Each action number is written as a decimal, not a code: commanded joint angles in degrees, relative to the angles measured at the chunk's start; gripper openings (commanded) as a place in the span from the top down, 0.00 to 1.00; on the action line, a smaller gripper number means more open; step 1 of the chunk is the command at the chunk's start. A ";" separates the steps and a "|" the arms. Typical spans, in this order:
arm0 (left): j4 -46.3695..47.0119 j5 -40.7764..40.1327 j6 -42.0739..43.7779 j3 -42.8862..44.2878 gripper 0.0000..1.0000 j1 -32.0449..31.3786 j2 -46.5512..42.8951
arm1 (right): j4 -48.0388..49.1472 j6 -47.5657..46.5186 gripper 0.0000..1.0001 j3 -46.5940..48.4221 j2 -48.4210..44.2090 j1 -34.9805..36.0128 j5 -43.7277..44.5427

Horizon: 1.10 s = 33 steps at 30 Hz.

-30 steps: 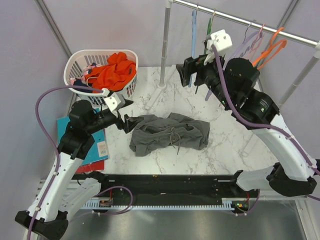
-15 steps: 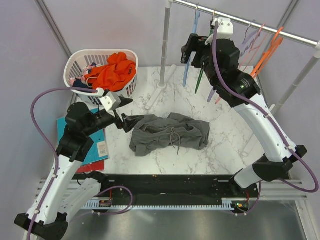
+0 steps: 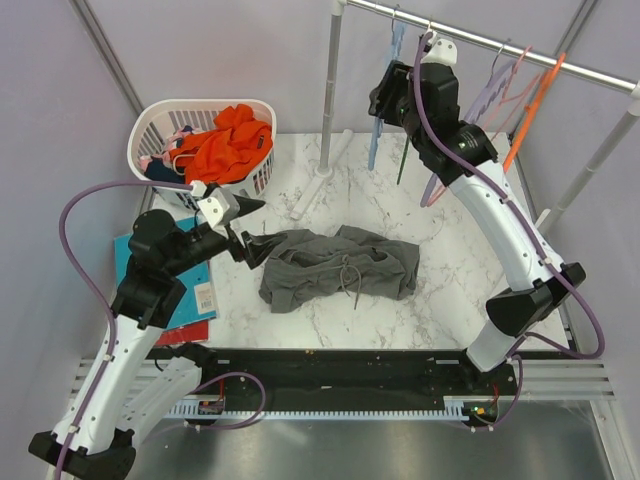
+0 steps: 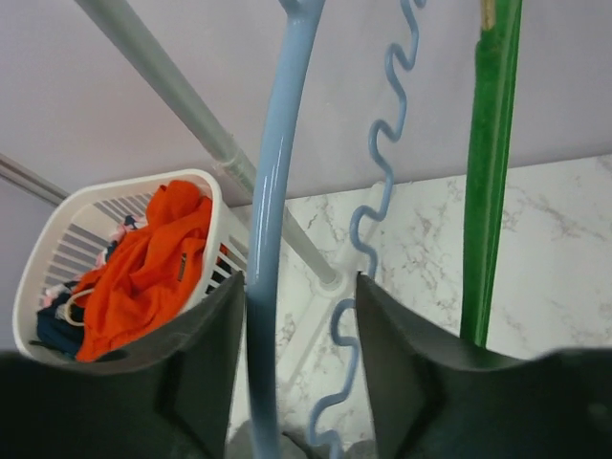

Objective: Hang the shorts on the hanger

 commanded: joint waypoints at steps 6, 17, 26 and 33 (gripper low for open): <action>3.59 0.27 -2.61 -1.02 0.12 0.10 0.01 | -0.56 5.66 0.97 -1.21 -4.72 -1.46 -0.26; 3.94 1.50 -3.05 -0.93 0.12 0.10 0.54 | -9.00 7.51 1.00 -13.17 -18.78 -3.39 8.36; 3.59 1.76 -5.16 -0.32 0.12 0.10 1.86 | -5.70 1.72 1.00 -19.93 -26.78 -7.26 -5.01; 3.41 1.67 -5.69 0.13 0.12 0.10 2.04 | 3.91 -4.17 1.00 -19.86 -26.18 -7.08 -14.84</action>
